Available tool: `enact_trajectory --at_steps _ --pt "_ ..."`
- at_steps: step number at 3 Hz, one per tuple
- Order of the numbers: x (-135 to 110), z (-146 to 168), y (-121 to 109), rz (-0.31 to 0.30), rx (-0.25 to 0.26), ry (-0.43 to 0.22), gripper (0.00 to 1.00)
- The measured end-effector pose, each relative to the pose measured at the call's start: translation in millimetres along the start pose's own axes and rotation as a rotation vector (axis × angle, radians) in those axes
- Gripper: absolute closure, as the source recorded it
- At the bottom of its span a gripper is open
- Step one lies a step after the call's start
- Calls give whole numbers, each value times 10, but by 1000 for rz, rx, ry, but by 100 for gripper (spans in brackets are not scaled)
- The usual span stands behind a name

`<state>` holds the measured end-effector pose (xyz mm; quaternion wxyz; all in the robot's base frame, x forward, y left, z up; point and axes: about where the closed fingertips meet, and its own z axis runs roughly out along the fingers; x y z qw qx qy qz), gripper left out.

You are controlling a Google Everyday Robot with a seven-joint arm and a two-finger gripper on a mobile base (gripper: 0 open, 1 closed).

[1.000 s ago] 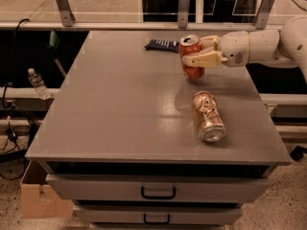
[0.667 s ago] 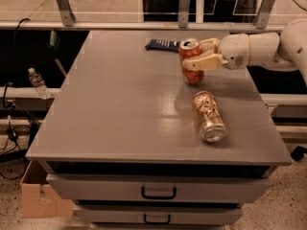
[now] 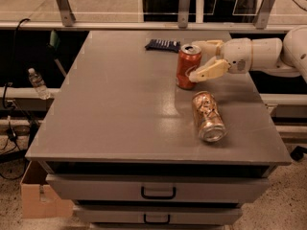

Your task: Place coke can upright

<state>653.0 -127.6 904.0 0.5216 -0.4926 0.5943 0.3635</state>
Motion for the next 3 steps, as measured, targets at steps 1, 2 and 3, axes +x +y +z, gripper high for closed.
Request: enact_trajectory --at_steps 1,2,3 --pt "-123 -212 35 -31 64 11 0" --pt "-660 -756 298 -159 234 39 0" --pt "-1149 -1181 557 -267 412 42 0"
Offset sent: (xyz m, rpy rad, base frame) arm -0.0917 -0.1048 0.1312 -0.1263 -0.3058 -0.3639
